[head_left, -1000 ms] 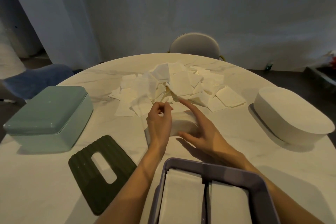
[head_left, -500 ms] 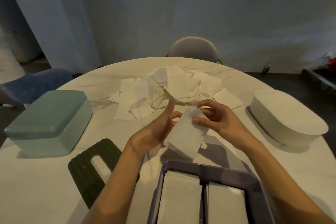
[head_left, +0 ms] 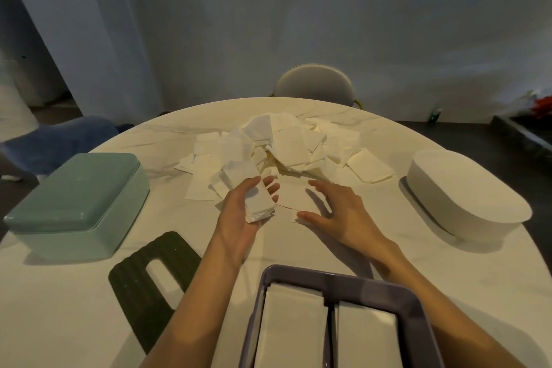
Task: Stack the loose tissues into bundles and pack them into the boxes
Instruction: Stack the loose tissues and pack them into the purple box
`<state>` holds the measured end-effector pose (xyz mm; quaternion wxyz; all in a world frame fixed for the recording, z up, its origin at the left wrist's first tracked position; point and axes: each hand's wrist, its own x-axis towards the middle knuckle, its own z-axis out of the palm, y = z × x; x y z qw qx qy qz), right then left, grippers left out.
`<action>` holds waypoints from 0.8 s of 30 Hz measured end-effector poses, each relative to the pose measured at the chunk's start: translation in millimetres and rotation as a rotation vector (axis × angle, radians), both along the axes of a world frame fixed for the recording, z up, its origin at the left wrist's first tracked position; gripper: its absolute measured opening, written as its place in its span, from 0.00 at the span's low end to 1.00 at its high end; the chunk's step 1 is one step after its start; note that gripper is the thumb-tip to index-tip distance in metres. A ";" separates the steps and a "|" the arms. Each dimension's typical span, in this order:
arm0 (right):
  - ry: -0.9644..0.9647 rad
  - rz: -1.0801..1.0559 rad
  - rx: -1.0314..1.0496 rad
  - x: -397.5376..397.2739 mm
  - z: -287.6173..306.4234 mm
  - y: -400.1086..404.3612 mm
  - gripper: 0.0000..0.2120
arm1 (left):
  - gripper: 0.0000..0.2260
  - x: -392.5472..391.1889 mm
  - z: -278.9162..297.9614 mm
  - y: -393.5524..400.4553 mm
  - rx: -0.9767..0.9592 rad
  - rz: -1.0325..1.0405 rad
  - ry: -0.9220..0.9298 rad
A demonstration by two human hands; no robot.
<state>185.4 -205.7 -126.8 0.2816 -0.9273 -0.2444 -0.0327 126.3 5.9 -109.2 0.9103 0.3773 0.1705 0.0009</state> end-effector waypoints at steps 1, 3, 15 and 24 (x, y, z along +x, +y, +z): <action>-0.006 -0.032 -0.022 1.2 1.0 3.3 0.37 | 0.14 0.0 1.2 0.6 -0.015 0.017 0.006; 0.006 -0.084 -0.020 2.7 1.2 9.5 0.37 | 0.11 0.8 4.9 2.9 -0.046 0.053 0.012; 0.253 0.063 0.253 -7.5 30.1 -5.0 0.10 | 0.19 3.1 5.8 10.5 0.012 0.032 -0.031; 0.426 0.273 0.551 -28.4 79.0 -26.7 0.09 | 0.24 -6.0 5.6 -6.5 -0.120 -0.383 -0.022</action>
